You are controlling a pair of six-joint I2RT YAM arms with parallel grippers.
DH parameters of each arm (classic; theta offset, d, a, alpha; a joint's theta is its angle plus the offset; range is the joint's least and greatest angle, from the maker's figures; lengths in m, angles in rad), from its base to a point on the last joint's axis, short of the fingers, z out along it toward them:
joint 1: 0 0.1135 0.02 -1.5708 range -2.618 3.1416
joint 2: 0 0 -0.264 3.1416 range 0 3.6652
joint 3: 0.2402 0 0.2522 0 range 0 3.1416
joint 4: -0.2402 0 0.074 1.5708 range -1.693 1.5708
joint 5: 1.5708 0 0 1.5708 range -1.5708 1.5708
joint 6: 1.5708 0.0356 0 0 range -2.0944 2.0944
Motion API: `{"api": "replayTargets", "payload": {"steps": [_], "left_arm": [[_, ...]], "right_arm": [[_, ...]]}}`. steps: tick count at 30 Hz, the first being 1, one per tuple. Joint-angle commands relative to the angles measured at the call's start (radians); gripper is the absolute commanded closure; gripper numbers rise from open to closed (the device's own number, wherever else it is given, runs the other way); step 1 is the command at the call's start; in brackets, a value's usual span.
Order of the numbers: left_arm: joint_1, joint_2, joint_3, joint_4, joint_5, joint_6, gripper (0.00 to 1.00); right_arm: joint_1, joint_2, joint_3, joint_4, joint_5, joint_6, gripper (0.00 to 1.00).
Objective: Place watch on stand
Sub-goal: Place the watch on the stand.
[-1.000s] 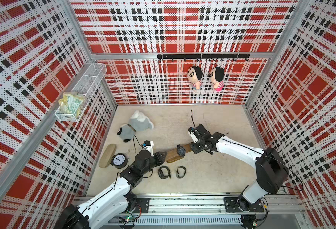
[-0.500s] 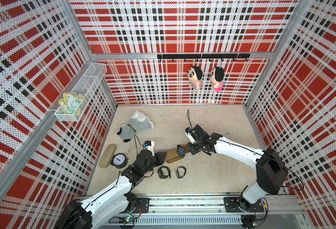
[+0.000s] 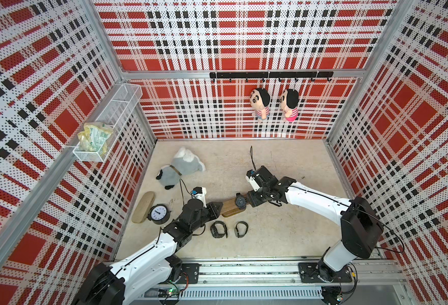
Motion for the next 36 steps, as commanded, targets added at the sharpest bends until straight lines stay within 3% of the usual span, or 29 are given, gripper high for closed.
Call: {"api": "replayTargets", "payload": {"steps": [1,10,17,20,27,36], "left_arm": [[0.006,0.005,-0.004,0.030,0.000,0.009,0.75],[0.005,-0.001,0.013,0.029,-0.011,0.016,0.75],[-0.014,-0.045,0.053,-0.025,-0.079,0.042,0.71],[-0.020,-0.079,0.075,-0.076,-0.131,0.058,0.62],[-0.023,-0.171,0.117,-0.215,-0.221,0.101,0.31],[-0.025,-0.271,0.081,-0.287,-0.231,0.082,0.19]], "right_arm": [[0.008,0.010,0.019,0.013,-0.035,0.030,0.37],[0.005,-0.044,0.021,-0.017,0.011,0.065,0.33],[0.005,-0.163,-0.012,-0.046,0.093,0.122,0.38],[0.005,-0.229,-0.042,-0.044,0.089,0.137,0.41],[0.041,-0.307,-0.109,-0.050,0.003,0.182,0.45],[0.177,-0.285,-0.257,0.066,0.001,0.319,0.49]]}}
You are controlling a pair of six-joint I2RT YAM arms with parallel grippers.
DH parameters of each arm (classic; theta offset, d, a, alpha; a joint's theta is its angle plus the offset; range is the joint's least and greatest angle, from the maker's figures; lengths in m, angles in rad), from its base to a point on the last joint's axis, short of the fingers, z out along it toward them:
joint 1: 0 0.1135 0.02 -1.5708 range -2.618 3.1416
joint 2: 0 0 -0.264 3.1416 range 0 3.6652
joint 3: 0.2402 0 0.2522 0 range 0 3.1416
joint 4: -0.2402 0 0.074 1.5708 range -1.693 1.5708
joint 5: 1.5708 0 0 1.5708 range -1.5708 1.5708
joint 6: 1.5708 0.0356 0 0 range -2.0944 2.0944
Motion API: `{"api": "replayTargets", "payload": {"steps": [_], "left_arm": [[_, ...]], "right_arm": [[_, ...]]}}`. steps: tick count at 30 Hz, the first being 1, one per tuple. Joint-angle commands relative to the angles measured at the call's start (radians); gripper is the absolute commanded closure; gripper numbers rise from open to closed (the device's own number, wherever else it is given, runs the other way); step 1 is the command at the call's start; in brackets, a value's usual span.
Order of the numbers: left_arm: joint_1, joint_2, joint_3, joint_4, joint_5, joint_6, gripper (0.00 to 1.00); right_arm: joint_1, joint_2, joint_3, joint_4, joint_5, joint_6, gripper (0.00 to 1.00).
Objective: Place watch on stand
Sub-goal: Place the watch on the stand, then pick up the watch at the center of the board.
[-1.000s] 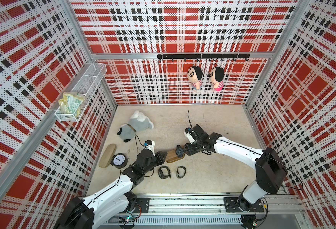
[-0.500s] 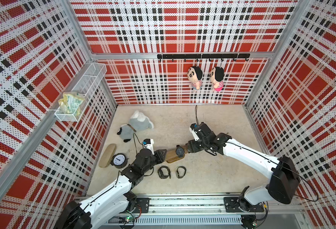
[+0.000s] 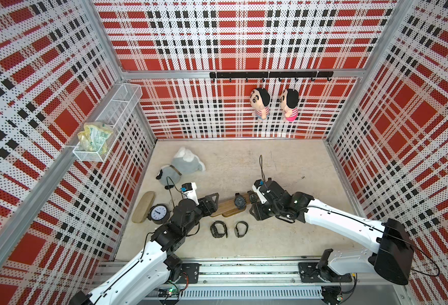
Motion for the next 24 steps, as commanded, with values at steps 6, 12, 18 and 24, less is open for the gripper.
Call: {"api": "replayTargets", "payload": {"steps": [6,12,18,24], "left_arm": [[-0.016,-0.052,-0.014,-0.061,-0.044,-0.004,0.13],[-0.018,-0.040,-0.012,-0.061,-0.042,-0.002,0.08],[-0.027,-0.054,-0.017,-0.066,-0.050,-0.007,0.00],[-0.030,-0.051,-0.016,-0.069,-0.054,-0.005,0.01]], "right_arm": [[0.104,0.059,-0.079,0.118,-0.009,0.145,0.50],[0.128,0.131,-0.091,0.167,-0.008,0.228,0.51],[0.136,0.195,-0.092,0.197,0.032,0.302,0.57],[0.136,0.235,-0.103,0.226,0.069,0.328,0.62]]}}
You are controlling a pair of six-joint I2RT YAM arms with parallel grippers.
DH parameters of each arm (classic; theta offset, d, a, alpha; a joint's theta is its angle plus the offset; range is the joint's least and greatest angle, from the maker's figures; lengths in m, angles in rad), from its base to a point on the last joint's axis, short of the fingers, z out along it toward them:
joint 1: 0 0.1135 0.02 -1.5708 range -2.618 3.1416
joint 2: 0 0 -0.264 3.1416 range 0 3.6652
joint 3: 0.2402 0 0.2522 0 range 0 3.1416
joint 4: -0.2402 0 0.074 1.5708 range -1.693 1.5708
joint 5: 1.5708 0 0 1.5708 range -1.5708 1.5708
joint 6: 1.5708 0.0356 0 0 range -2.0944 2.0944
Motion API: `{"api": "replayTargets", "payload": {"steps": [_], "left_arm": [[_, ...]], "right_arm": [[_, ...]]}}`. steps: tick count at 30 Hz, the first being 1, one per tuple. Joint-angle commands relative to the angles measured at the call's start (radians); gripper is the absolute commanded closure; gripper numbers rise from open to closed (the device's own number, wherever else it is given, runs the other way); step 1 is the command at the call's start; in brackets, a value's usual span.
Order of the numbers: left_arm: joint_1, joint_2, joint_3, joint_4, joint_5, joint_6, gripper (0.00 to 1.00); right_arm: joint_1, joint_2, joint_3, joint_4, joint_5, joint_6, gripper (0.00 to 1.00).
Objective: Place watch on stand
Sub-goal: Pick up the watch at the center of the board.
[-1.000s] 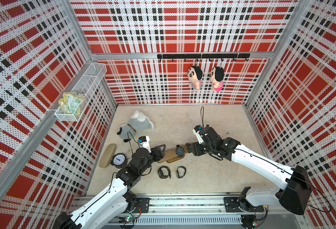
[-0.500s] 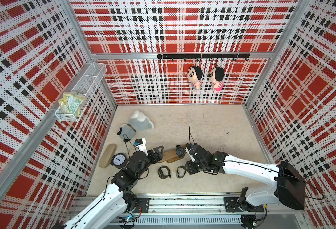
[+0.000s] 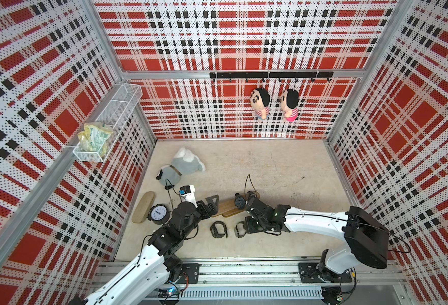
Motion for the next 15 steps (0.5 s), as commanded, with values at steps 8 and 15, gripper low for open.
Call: {"api": "replayTargets", "payload": {"steps": [8,15], "left_arm": [[-0.010,0.012,-0.009,-0.005,-0.014,0.008,0.01],[-0.010,0.013,-0.007,-0.004,-0.013,0.010,0.02]], "right_arm": [[0.015,0.074,-0.003,0.027,0.069,0.031,0.67],[0.020,0.100,0.000,0.032,0.073,0.032,0.70]]}}
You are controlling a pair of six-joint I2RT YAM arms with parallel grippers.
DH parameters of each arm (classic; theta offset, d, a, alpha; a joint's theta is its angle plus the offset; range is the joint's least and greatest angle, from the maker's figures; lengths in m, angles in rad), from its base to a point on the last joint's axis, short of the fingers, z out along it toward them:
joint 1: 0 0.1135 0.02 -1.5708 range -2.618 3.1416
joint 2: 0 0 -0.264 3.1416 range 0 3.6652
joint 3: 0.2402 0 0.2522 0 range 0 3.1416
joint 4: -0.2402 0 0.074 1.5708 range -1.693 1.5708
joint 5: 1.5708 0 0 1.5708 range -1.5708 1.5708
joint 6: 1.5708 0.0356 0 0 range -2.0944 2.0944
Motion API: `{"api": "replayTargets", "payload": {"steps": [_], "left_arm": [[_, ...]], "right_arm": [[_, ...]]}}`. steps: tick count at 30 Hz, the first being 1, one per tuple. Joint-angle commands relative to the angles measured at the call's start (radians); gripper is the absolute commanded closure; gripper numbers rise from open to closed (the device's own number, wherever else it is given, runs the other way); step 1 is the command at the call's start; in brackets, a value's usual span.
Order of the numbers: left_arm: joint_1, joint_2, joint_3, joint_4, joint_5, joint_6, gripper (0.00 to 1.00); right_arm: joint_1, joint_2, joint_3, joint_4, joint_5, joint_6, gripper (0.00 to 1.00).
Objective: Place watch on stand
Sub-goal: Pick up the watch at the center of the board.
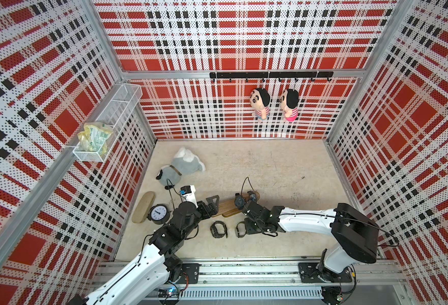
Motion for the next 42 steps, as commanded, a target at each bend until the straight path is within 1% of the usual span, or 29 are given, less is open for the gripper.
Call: {"api": "replayTargets", "payload": {"steps": [1,3,6,12,15,18,22,25,28,30,33,38,41,42], "left_arm": [[-0.006,0.001,-0.004,-0.003,-0.006,0.009,0.02],[-0.006,0.001,-0.005,-0.004,-0.008,0.011,0.02],[-0.006,-0.002,-0.003,-0.003,-0.004,0.013,0.02],[-0.007,-0.005,0.023,0.000,0.014,0.051,0.02],[-0.007,-0.011,0.046,0.008,0.045,0.080,0.02],[-0.007,-0.016,0.058,0.063,0.136,0.110,0.02],[-0.009,-0.005,0.047,0.209,0.316,0.098,0.02],[-0.041,0.000,0.036,0.308,0.394,0.090,0.02],[-0.097,0.000,0.030,0.380,0.410,0.102,0.02],[-0.133,0.013,0.026,0.410,0.414,0.107,0.02],[-0.183,0.064,0.019,0.464,0.420,0.107,0.02],[-0.281,0.163,0.012,0.587,0.417,0.099,0.02],[-0.303,0.205,0.019,0.626,0.408,0.106,0.02],[-0.304,0.214,0.022,0.635,0.399,0.107,0.02]], "right_arm": [[0.011,0.022,0.001,0.018,0.024,0.005,0.70],[0.013,0.025,-0.003,0.026,0.028,0.005,0.72],[0.013,0.021,-0.011,0.029,0.035,0.012,0.78],[0.013,-0.058,-0.037,0.023,0.043,0.036,1.00],[0.011,-0.123,-0.040,0.003,0.044,0.041,1.00],[-0.008,-0.190,-0.025,-0.024,0.026,0.026,1.00],[-0.092,-0.286,0.015,-0.061,-0.037,-0.029,1.00],[-0.176,-0.349,0.052,-0.090,-0.093,-0.083,1.00],[-0.252,-0.393,0.110,-0.092,-0.096,-0.083,1.00],[-0.287,-0.417,0.148,-0.160,-0.149,-0.157,1.00],[-0.326,-0.438,0.186,-0.161,-0.193,-0.168,1.00],[-0.344,-0.465,0.214,-0.110,-0.259,-0.163,1.00],[-0.344,-0.470,0.233,-0.109,-0.265,-0.163,1.00],[-0.345,-0.472,0.238,-0.099,-0.299,-0.164,1.00]]}}
